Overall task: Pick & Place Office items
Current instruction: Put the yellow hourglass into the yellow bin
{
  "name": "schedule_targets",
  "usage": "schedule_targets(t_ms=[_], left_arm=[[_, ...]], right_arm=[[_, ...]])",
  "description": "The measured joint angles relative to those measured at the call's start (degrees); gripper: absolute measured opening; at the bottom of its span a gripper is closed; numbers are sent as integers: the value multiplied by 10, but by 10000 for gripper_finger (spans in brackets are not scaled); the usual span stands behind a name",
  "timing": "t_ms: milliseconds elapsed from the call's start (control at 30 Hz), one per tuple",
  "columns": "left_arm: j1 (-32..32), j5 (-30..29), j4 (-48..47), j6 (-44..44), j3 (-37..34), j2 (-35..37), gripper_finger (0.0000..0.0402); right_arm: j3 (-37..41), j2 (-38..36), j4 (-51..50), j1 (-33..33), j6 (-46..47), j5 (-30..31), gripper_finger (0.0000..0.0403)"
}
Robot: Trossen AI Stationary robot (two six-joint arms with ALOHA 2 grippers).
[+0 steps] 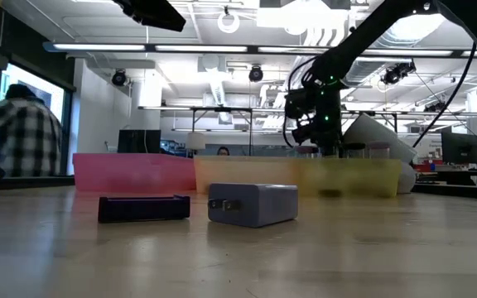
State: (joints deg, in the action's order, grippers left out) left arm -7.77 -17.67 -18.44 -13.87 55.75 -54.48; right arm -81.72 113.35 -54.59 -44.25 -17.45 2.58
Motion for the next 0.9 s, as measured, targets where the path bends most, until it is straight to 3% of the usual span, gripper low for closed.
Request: schedule_targets(t_ms=[267, 767, 900], left_arm=[[0, 0, 0, 0, 0, 0, 305], [-12, -1, 0, 4, 0, 0, 305], [-20, 0, 0, 4, 0, 0, 305]], right_arm=[[-1, -1, 3, 0, -14, 27, 238], [50, -7, 60, 0, -40, 34, 238], [50, -6, 60, 0, -46, 33, 220]])
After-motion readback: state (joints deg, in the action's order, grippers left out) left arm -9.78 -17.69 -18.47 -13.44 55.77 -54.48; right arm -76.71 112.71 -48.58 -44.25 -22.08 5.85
